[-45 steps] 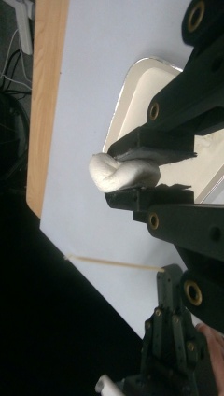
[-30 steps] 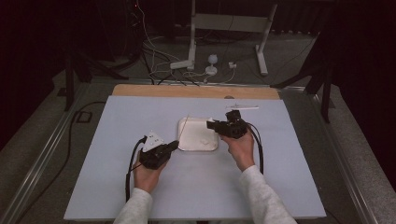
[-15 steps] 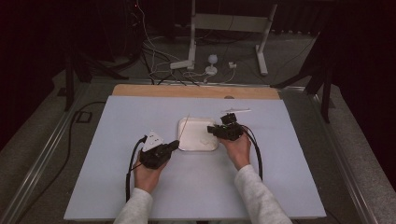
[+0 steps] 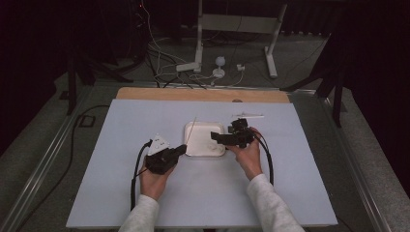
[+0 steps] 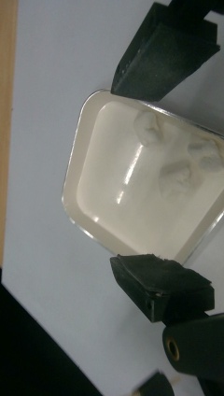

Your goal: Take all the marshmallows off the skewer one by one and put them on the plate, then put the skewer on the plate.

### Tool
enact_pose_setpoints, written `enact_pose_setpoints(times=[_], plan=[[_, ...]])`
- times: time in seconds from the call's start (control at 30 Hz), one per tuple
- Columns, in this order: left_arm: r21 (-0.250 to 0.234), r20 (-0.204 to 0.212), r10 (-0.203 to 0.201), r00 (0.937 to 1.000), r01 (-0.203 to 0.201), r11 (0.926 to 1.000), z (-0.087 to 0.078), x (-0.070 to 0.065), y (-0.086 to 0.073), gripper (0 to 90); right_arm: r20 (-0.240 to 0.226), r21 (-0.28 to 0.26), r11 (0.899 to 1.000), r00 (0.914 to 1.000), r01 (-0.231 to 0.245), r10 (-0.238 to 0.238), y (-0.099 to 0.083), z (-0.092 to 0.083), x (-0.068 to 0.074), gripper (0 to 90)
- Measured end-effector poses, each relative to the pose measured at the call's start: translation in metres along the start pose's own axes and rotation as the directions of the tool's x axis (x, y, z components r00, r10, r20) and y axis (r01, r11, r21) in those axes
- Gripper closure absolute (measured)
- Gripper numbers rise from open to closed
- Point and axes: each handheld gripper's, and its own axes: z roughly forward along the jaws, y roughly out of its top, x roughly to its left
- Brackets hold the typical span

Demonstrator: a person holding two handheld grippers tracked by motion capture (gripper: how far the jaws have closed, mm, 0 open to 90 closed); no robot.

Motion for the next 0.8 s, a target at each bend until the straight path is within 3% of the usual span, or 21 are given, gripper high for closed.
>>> enact_pose_setpoints(times=[0.27,0.53,0.8], plan=[[-0.012,-0.002,-0.032,0.9995,0.032,0.9994,0.007,-0.005,0.015,90.0,-0.033,-0.044,0.999,0.9995,0.004,-0.006,-0.011,-0.018,-0.001,11.2],[-0.025,-0.018,-0.059,0.9981,0.058,0.9980,0.019,-0.006,0.033,90.0,-0.014,-0.054,0.998,0.9989,0.044,-0.044,-0.020,-0.037,-0.007,7.0],[-0.015,-0.034,-0.117,0.9926,0.116,0.9931,0.035,-0.001,0.035,90.0,0.013,-0.071,0.995,0.9974,0.072,-0.071,-0.030,-0.053,-0.011,6.7]])
